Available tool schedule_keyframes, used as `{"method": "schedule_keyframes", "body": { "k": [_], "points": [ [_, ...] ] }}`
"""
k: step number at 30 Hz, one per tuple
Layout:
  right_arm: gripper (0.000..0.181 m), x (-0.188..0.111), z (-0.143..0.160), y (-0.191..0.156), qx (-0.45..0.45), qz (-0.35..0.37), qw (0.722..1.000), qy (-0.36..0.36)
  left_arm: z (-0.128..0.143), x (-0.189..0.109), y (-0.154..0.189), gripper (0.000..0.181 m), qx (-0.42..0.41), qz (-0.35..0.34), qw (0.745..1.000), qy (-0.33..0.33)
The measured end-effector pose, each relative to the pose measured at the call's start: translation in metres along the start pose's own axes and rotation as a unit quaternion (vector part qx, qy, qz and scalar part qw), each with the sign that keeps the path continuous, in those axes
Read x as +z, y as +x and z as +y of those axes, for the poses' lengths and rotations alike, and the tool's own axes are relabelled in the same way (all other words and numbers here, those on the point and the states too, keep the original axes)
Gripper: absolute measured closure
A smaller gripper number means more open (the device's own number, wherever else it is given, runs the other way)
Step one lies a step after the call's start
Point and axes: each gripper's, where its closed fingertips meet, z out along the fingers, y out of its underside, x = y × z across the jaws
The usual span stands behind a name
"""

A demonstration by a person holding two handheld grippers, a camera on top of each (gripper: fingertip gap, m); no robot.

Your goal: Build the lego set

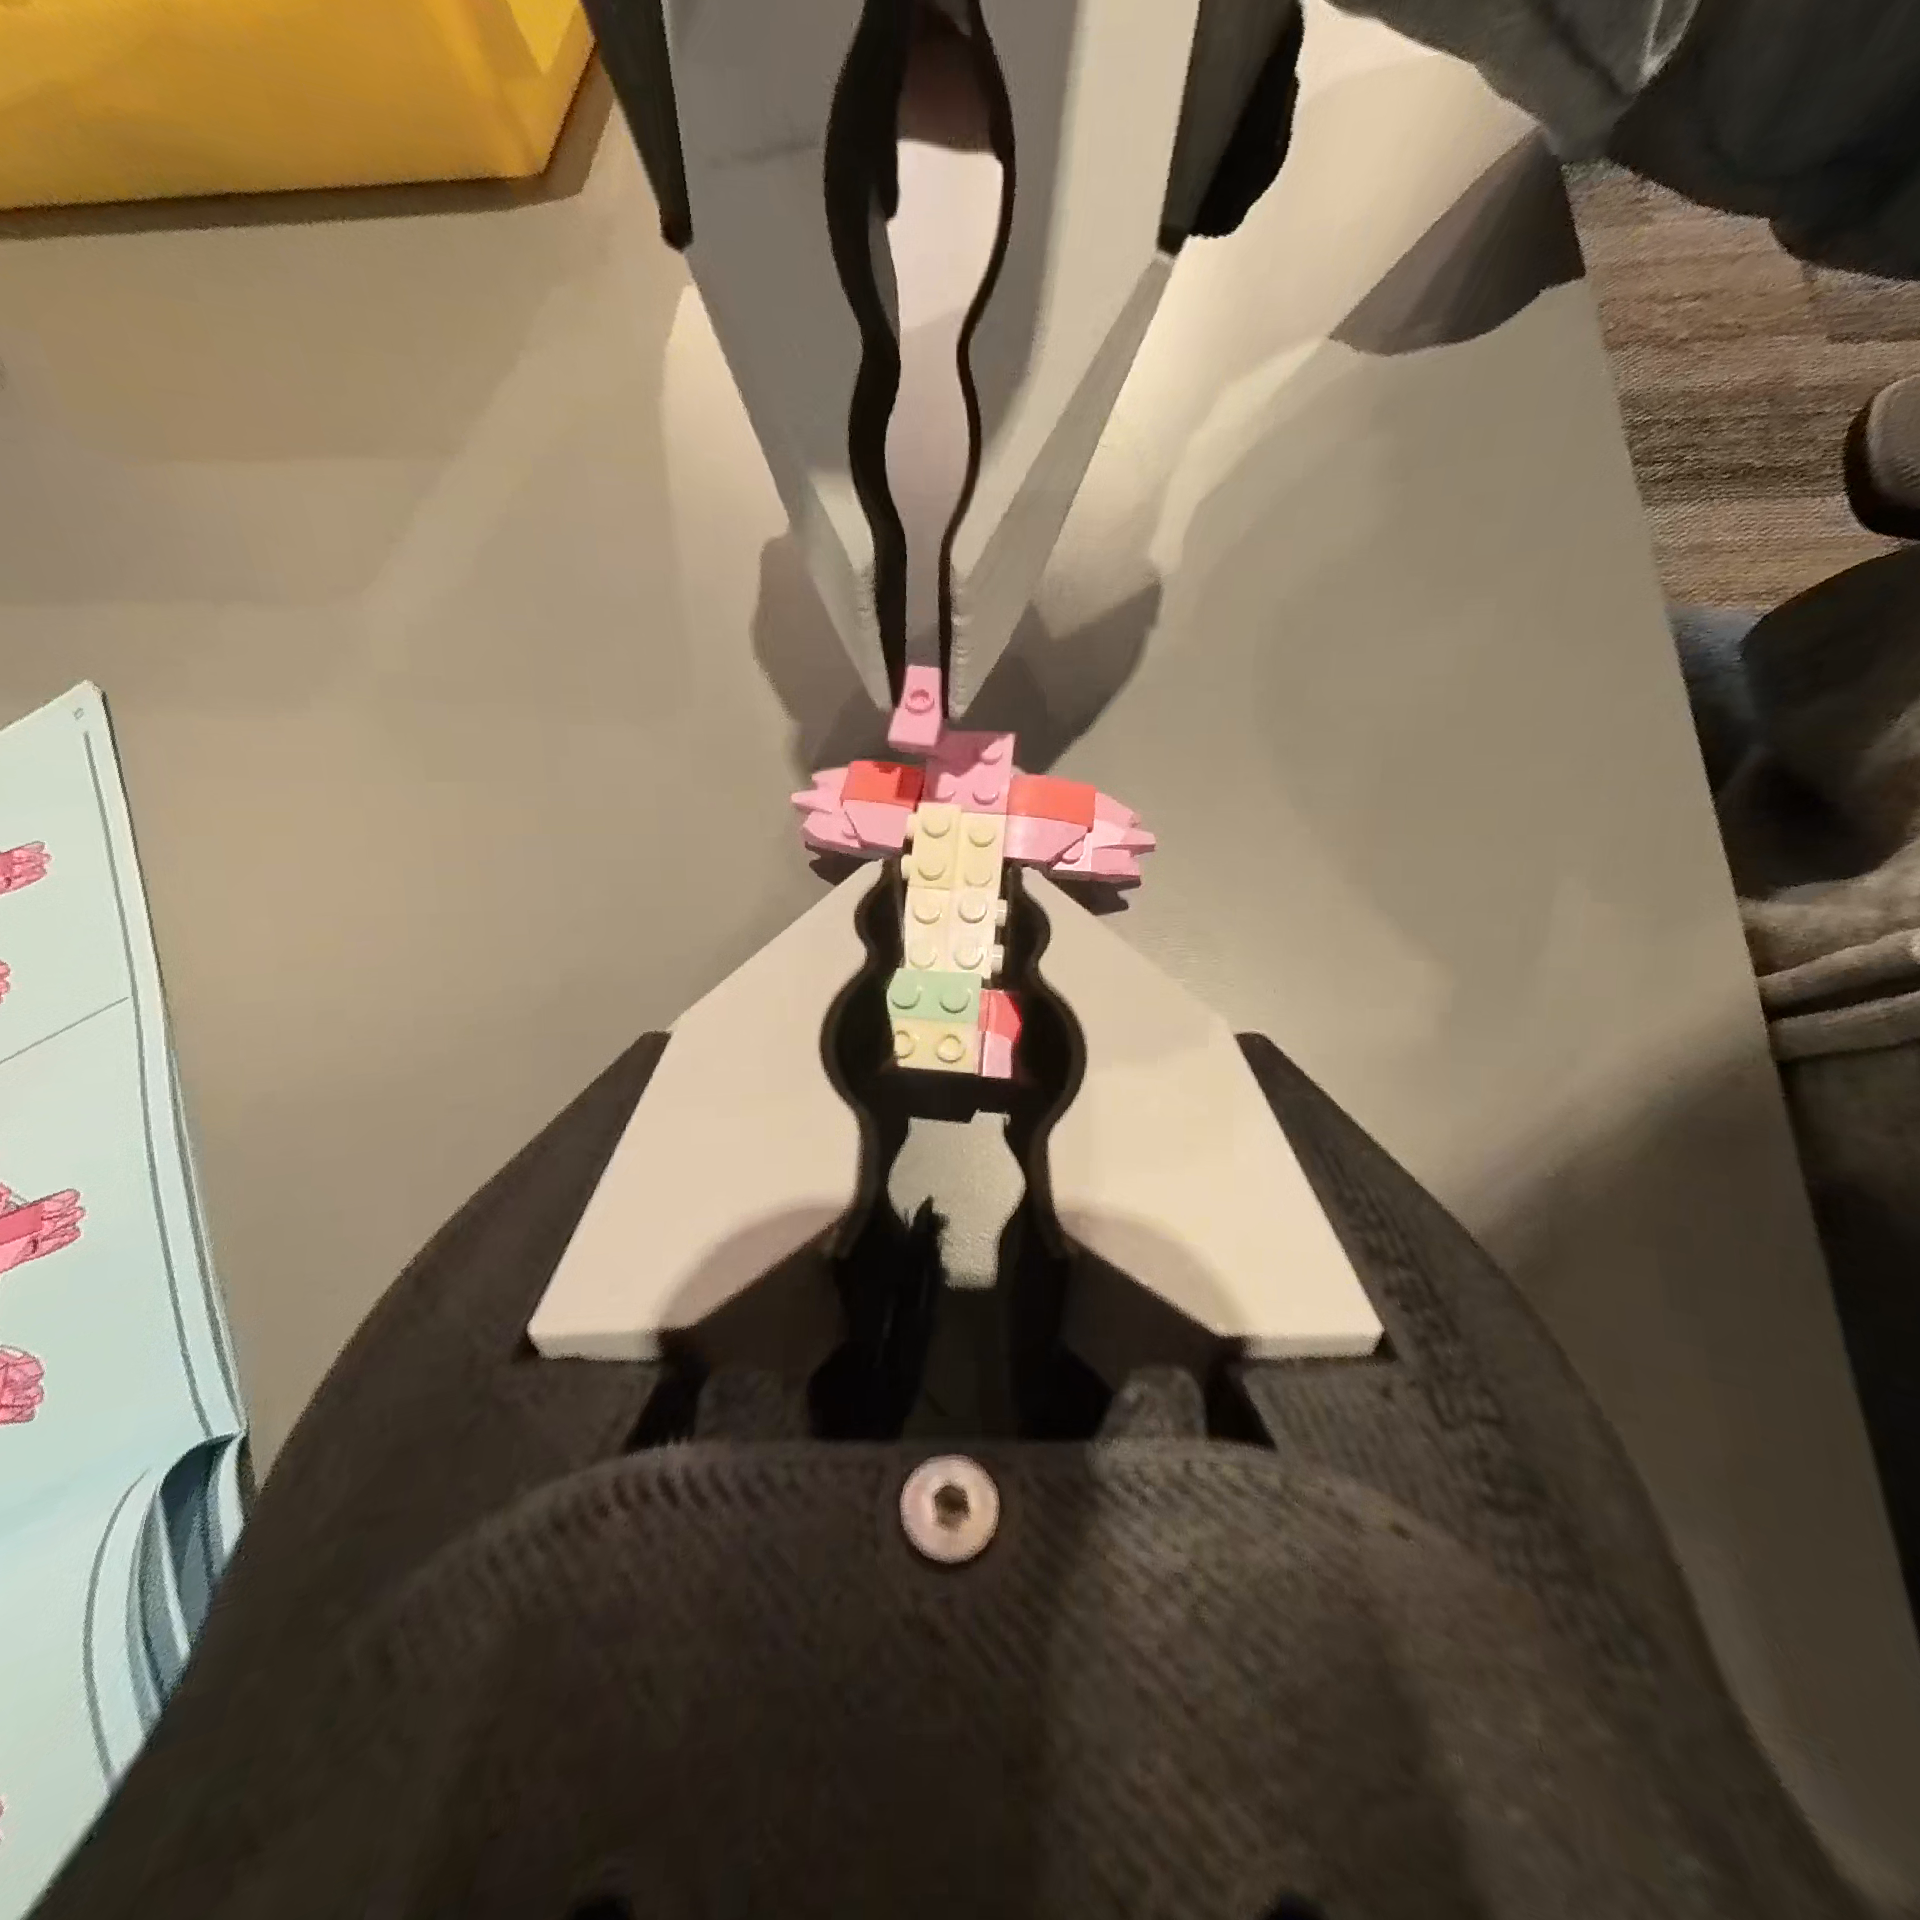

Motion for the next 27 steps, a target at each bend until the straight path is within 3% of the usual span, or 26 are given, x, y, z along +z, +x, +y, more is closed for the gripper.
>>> {"method": "schedule_keyframes", "body": {
  "k": [9, 21, 24, 27],
  "points": [
    [0.176, 0.006, 0.001, -0.006, -0.017, -0.016, 0.999, -0.046, -0.004, -0.004, 0.001, 0.162, 0.003, 0.003, 1.0, 0.012],
    [0.172, 0.009, 0.0, -0.007, -0.019, -0.02, 0.998, -0.057, -0.004, -0.005, 0.002, 0.162, 0.005, 0.004, 1.0, 0.011],
    [0.161, 0.007, -0.002, -0.006, -0.027, -0.011, 0.998, -0.052, -0.005, -0.006, 0.003, 0.162, 0.0, 0.009, 1.0, 0.016],
    [0.138, -0.001, -0.009, -0.009, -0.053, 0.005, 0.998, -0.017, -0.005, -0.009, 0.001, 0.162, -0.006, 0.009, 1.0, 0.018]
  ]
}}
